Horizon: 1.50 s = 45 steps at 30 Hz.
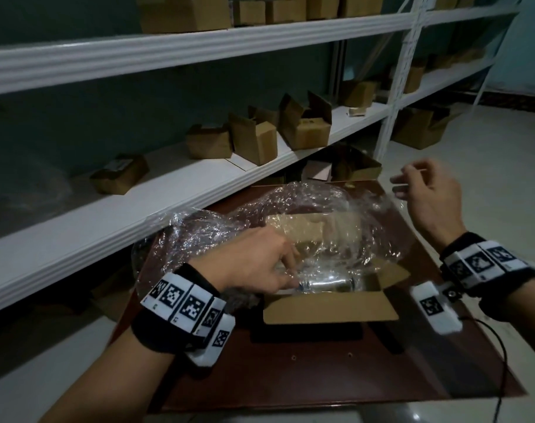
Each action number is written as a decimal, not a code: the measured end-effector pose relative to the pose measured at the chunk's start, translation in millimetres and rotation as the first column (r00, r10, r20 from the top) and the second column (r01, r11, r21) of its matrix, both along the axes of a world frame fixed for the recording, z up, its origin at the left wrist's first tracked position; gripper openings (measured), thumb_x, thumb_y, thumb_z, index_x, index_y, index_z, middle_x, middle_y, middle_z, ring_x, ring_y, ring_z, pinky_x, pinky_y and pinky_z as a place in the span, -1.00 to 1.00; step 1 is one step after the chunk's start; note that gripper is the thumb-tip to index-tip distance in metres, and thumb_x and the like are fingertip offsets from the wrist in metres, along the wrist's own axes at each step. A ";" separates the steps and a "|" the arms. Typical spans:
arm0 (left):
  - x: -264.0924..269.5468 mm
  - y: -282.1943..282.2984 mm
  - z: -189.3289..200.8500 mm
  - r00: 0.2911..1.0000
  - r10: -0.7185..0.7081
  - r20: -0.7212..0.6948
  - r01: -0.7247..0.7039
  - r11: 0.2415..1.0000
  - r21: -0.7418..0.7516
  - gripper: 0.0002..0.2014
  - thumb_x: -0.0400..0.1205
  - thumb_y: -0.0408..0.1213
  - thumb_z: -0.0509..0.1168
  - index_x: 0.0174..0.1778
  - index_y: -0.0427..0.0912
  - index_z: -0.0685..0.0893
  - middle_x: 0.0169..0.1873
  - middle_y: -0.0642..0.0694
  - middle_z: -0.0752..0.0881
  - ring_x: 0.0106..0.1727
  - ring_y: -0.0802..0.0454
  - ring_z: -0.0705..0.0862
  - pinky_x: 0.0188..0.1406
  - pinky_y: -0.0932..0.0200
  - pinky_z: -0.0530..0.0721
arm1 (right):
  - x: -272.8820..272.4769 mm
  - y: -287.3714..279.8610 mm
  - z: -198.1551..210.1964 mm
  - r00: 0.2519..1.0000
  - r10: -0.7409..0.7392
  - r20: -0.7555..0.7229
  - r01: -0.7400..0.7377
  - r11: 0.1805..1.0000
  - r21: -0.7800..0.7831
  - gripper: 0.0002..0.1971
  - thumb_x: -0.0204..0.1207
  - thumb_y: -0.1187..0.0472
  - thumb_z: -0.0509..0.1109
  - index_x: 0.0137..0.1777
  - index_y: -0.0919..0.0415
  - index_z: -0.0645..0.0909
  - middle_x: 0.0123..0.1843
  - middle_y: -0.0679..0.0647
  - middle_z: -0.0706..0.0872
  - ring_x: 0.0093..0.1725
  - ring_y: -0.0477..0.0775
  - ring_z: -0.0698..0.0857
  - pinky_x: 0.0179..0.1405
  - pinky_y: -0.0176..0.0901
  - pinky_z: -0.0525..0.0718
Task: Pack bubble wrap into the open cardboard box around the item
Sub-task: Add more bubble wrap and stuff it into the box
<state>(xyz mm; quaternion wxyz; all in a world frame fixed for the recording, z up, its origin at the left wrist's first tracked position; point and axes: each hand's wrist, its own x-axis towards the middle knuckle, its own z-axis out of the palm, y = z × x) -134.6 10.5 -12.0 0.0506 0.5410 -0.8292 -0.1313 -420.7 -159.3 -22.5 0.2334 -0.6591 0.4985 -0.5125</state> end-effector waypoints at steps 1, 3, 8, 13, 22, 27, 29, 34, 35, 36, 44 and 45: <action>2.2 -0.1 2.0 1.000 0.013 0.005 -0.013 1.000 0.009 -0.69 0.58 0.17 0.53 0.12 0.09 0.88 0.31 0.24 0.75 0.20 0.31 0.64 0.37 0.10 0.63 | 0.6 2.3 2.1 1.000 0.002 -0.004 -0.002 1.000 0.002 -0.71 0.58 -0.36 0.18 0.01 -0.23 0.58 0.02 0.11 0.85 0.03 0.21 0.83 0.14 0.40 0.77; 5.0 1.1 7.8 1.000 0.025 -0.015 -0.024 0.998 0.066 -0.66 0.53 0.28 0.51 0.03 0.14 0.90 0.42 0.22 0.69 0.33 0.28 0.59 0.37 0.05 0.59 | 1.5 10.2 8.7 1.000 0.019 -0.018 -0.019 1.000 -0.014 -0.61 0.60 -0.35 0.16 0.12 -0.08 0.55 0.05 0.13 0.84 0.05 0.22 0.82 0.16 0.41 0.76; 3.4 2.1 6.7 0.992 0.019 -0.128 0.009 0.977 0.215 -0.64 0.47 0.43 0.43 -0.30 0.24 0.87 0.44 0.14 0.73 0.15 0.45 0.66 0.02 0.24 0.59 | 3.4 37.3 37.2 0.965 0.182 -0.187 -0.187 0.982 -0.007 -0.64 0.69 -0.24 0.25 0.21 0.01 0.64 0.15 0.09 0.79 0.15 0.12 0.76 0.22 0.31 0.74; 2.2 -2.4 -2.2 0.991 -0.023 -0.132 0.055 0.968 0.246 -0.04 0.28 0.74 0.16 -0.13 -0.15 0.93 0.24 0.00 0.85 0.18 0.70 0.60 0.04 0.22 0.76 | 12.6 72.4 61.1 0.732 0.484 -0.479 -0.510 0.856 0.085 -0.60 0.54 -0.20 0.40 0.29 -0.05 0.65 0.21 -0.18 0.76 0.17 -0.28 0.73 0.21 -0.12 0.76; 1.6 -17.7 -16.8 0.985 0.105 -0.140 -0.061 0.956 0.288 -0.54 0.58 0.42 0.35 -0.28 0.13 0.88 -0.24 -0.16 0.89 -0.33 -0.14 0.81 -0.27 0.04 0.84 | 36.7 81.5 13.3 0.154 0.486 -0.860 -0.561 0.760 0.328 -0.21 0.43 -0.13 0.62 0.65 -0.13 0.40 0.38 -0.14 0.72 0.34 -0.09 0.69 0.39 -0.15 0.63; 0.7 -18.2 -3.9 0.985 0.117 0.126 -0.117 0.993 -0.008 -0.40 0.30 0.24 0.64 0.26 0.15 0.81 0.21 0.18 0.78 0.14 0.23 0.64 0.30 0.14 0.61 | 38.3 74.9 5.3 0.154 0.529 -0.834 -0.493 0.773 0.399 -0.12 0.32 -0.22 0.67 0.63 -0.13 0.40 0.37 -0.16 0.72 0.33 -0.06 0.70 0.40 -0.07 0.68; 0.3 -17.3 -2.0 0.962 0.152 0.227 -0.153 0.988 -0.014 -0.17 0.22 0.38 0.60 0.43 0.16 0.69 0.33 0.14 0.67 0.32 0.10 0.60 0.39 0.06 0.56 | 38.8 68.7 2.4 0.153 0.517 -0.842 -0.442 0.798 0.409 -0.10 0.24 -0.29 0.67 0.58 -0.10 0.45 0.33 -0.11 0.74 0.29 0.00 0.72 0.33 -0.04 0.72; -4.7 -21.8 -11.3 0.941 0.156 0.300 -0.175 0.984 0.037 -0.07 0.22 0.35 0.63 0.49 0.06 0.57 0.38 0.07 0.48 0.38 -0.01 0.51 0.40 -0.01 0.61 | 47.2 57.7 -9.5 0.142 0.571 -0.809 -0.350 0.793 0.498 -0.33 0.27 -0.09 0.69 0.39 -0.09 0.57 0.16 -0.12 0.75 0.15 0.00 0.76 0.21 -0.10 0.79; -6.4 -22.7 -13.5 0.945 0.143 0.294 -0.168 0.984 0.062 -0.10 0.26 0.28 0.66 0.50 0.06 0.55 0.34 0.06 0.51 0.35 -0.01 0.53 0.38 -0.02 0.64 | 48.4 56.8 -13.7 0.141 0.588 -0.796 -0.339 0.784 0.520 -0.43 0.30 -0.03 0.68 0.32 -0.11 0.60 0.09 -0.13 0.74 0.10 0.00 0.77 0.14 -0.11 0.81; -8.6 -23.4 -15.5 0.949 0.132 0.287 -0.164 0.982 0.090 -0.14 0.31 0.20 0.67 0.51 0.05 0.54 0.32 0.06 0.55 0.32 0.00 0.55 0.36 0.00 0.66 | 49.8 57.1 -16.2 0.140 0.599 -0.789 -0.328 0.780 0.534 -0.51 0.34 0.02 0.66 0.26 -0.11 0.61 0.05 -0.13 0.72 0.06 0.00 0.77 0.08 -0.11 0.83; -10.3 -35.4 -32.3 0.952 0.135 0.273 -0.175 0.977 0.126 -0.42 0.44 -0.22 0.61 0.36 0.10 0.58 0.04 0.07 0.60 0.06 0.04 0.63 -0.15 0.28 0.57 | 58.3 59.9 -23.1 0.048 0.518 -0.854 -0.324 0.817 0.477 -0.49 0.40 -0.16 0.50 0.35 -0.19 0.51 0.00 -0.14 0.62 0.03 0.02 0.67 -0.16 -0.14 0.73; -11.2 -36.3 -33.9 0.950 0.135 0.280 -0.175 0.977 0.123 -0.46 0.45 -0.26 0.57 0.33 0.10 0.58 0.00 0.07 0.60 0.03 0.02 0.64 -0.16 0.27 0.61 | 59.1 59.6 -24.7 0.039 0.501 -0.864 -0.324 0.825 0.464 -0.46 0.40 -0.17 0.50 0.39 -0.20 0.49 0.04 -0.11 0.63 0.04 0.03 0.67 -0.15 -0.17 0.71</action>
